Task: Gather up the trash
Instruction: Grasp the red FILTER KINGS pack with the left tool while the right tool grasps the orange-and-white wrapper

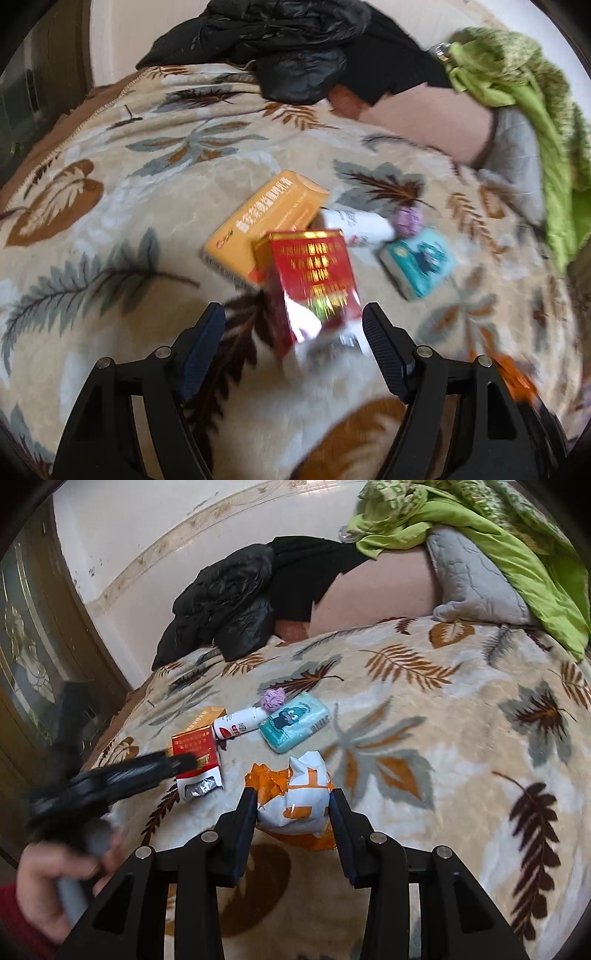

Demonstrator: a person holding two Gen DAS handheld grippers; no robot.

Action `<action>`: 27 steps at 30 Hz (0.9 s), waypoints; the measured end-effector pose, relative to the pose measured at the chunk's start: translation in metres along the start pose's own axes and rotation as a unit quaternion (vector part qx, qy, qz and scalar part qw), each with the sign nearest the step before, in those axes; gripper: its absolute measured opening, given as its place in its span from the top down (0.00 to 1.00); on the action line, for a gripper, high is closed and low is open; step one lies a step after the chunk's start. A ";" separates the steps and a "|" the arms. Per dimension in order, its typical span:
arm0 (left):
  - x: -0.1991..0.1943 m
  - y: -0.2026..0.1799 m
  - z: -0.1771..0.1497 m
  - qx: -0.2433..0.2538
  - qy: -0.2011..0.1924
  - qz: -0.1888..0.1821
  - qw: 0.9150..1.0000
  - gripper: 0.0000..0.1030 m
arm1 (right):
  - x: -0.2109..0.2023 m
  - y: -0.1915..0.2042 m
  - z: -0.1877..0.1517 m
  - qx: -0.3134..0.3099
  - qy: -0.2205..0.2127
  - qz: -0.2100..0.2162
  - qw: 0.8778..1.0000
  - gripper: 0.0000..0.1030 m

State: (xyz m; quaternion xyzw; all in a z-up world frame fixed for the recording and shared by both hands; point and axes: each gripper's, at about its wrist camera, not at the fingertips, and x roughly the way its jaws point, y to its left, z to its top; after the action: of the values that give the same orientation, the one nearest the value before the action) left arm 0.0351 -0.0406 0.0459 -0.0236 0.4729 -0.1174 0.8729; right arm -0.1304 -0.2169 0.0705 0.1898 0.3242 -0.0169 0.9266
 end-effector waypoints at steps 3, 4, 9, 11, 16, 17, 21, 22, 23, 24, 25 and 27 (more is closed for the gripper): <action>0.017 -0.007 0.007 -0.002 0.007 0.016 1.000 0.26 | 0.000 0.002 0.001 -0.009 -0.006 0.003 1.000 0.59; 0.022 -0.007 0.008 -0.001 0.007 0.024 1.000 0.27 | 0.001 0.001 0.001 -0.008 -0.004 0.006 1.000 0.59; 0.025 0.001 0.001 0.003 -0.014 0.001 1.000 0.54 | 0.005 0.003 0.001 -0.013 0.002 0.018 1.000 0.59; 0.016 0.001 -0.004 0.003 -0.024 -0.025 0.999 0.64 | 0.005 0.003 0.001 -0.013 0.000 0.017 1.000 0.59; -0.014 0.004 -0.025 0.016 -0.035 -0.058 0.998 0.76 | -0.003 0.009 -0.003 -0.023 -0.006 0.017 1.000 0.59; -0.021 0.005 -0.031 0.020 -0.036 -0.063 0.997 0.77 | -0.006 0.011 -0.004 -0.026 -0.009 0.016 0.999 0.59; -0.053 0.014 -0.060 0.034 -0.039 -0.091 0.994 0.80 | -0.021 0.021 -0.016 -0.041 -0.010 0.023 0.999 0.59; -0.060 0.018 -0.068 0.036 -0.040 -0.099 0.994 0.80 | -0.025 0.023 -0.021 -0.044 -0.007 0.025 0.999 0.59; -0.069 0.022 -0.076 0.036 -0.040 -0.104 0.993 0.80 | -0.028 0.025 -0.025 -0.046 -0.006 0.027 0.999 0.59; -0.077 0.026 -0.084 0.036 -0.042 -0.108 0.993 0.80 | -0.032 0.027 -0.030 -0.050 -0.003 0.029 0.998 0.59; -0.083 0.028 -0.089 0.035 -0.043 -0.111 0.992 0.80 | -0.036 0.030 -0.035 -0.055 -0.002 0.031 0.998 0.59; -0.098 0.033 -0.103 0.035 -0.050 -0.113 0.992 0.80 | -0.044 0.034 -0.045 -0.064 0.000 0.034 0.997 0.59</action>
State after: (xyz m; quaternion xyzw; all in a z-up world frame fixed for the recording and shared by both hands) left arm -0.0955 0.0206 0.0643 -0.0518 0.4186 -0.2304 0.8769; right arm -0.1866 -0.1733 0.0769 0.1414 0.3181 0.0353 0.9368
